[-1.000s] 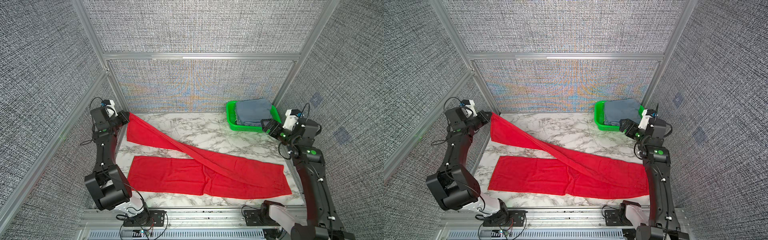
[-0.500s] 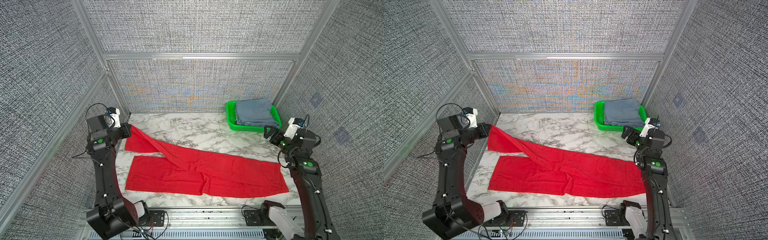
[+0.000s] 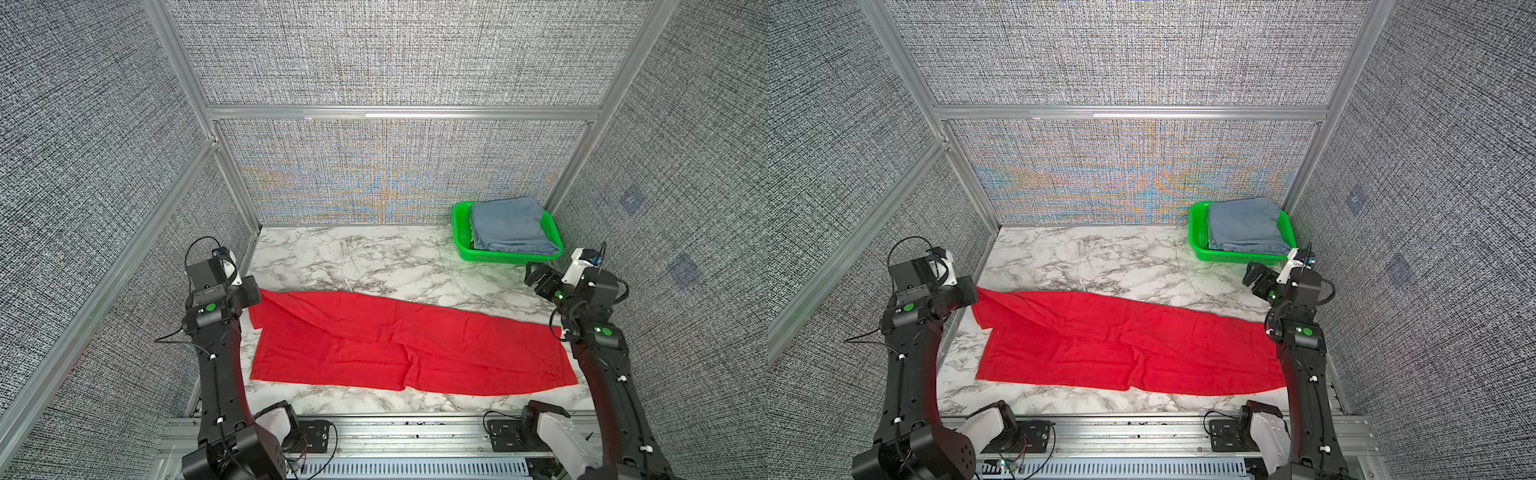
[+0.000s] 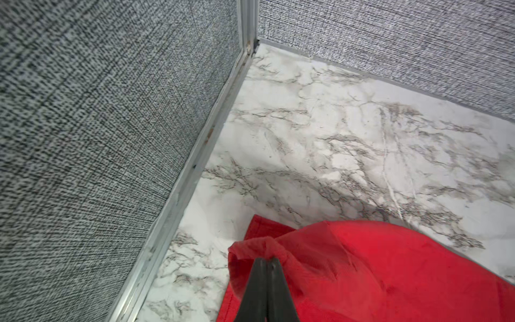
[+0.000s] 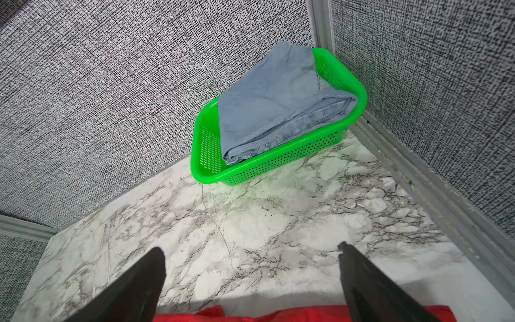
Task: Roll up the long pants
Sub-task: Fold the long pant at the center of the board.
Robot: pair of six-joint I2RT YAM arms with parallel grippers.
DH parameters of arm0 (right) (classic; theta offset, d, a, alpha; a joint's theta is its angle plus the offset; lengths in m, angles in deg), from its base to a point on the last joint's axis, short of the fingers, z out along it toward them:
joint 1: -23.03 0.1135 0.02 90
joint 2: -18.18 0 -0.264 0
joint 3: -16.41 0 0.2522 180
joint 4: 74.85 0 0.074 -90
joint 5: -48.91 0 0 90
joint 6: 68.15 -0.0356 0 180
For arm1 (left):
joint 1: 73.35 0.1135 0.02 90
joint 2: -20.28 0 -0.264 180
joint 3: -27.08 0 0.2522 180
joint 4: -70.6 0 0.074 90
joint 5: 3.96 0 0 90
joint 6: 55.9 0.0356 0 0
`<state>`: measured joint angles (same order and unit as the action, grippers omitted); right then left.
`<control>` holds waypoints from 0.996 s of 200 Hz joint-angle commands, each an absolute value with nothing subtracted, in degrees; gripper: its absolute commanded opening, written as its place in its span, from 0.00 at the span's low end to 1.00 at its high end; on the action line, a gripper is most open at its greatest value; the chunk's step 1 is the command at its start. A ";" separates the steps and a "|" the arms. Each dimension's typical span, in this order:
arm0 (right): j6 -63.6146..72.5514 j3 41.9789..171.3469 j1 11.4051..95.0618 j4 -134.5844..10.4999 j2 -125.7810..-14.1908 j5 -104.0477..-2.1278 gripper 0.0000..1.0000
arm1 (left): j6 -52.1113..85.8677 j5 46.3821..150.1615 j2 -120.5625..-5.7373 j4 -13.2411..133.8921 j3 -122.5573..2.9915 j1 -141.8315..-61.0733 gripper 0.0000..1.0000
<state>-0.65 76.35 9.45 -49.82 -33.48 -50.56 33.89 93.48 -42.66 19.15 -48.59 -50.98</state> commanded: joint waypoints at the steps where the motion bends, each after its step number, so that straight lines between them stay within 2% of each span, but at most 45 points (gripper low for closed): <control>1: 0.87 74.47 8.74 -52.04 -33.11 -50.14 0.99 | 32.65 89.27 -43.90 16.52 -49.73 -50.85 0.02; 4: 0.99 74.29 8.59 -52.07 -33.06 -50.22 0.99 | 32.50 89.31 -44.03 16.22 -49.77 -50.85 0.03; 7: 1.14 74.10 8.43 -52.11 -33.04 -50.23 0.99 | 32.28 89.11 -44.04 15.90 -49.80 -50.85 0.17; 23: 1.76 73.30 7.53 -51.87 -32.94 -50.79 0.99 | 31.32 88.77 -43.68 15.38 -49.54 -50.80 0.79; 27: 1.87 73.12 7.40 -51.83 -32.93 -50.91 0.99 | 31.22 88.81 -43.38 15.36 -49.46 -50.85 0.90; 32: 2.03 72.92 7.23 -51.85 -32.87 -51.06 0.99 | 31.12 88.77 -43.07 15.44 -49.36 -50.81 0.99; 86: 2.38 71.58 6.33 -53.28 -33.34 -53.00 0.99 | 30.32 89.22 -42.47 16.41 -50.22 -50.85 1.00; 136: 4.08 72.35 6.21 -55.36 -37.31 -55.64 0.99 | 29.22 104.48 -48.01 17.16 -56.80 -50.91 1.00; 166: 5.82 73.74 6.21 -55.39 -42.09 -58.56 0.99 | 21.30 119.52 -52.59 22.19 -56.39 -51.43 1.00; 199: 7.09 73.98 6.24 -57.86 -48.68 -60.69 0.99 | 18.99 116.75 -57.49 24.04 -56.93 -52.65 1.00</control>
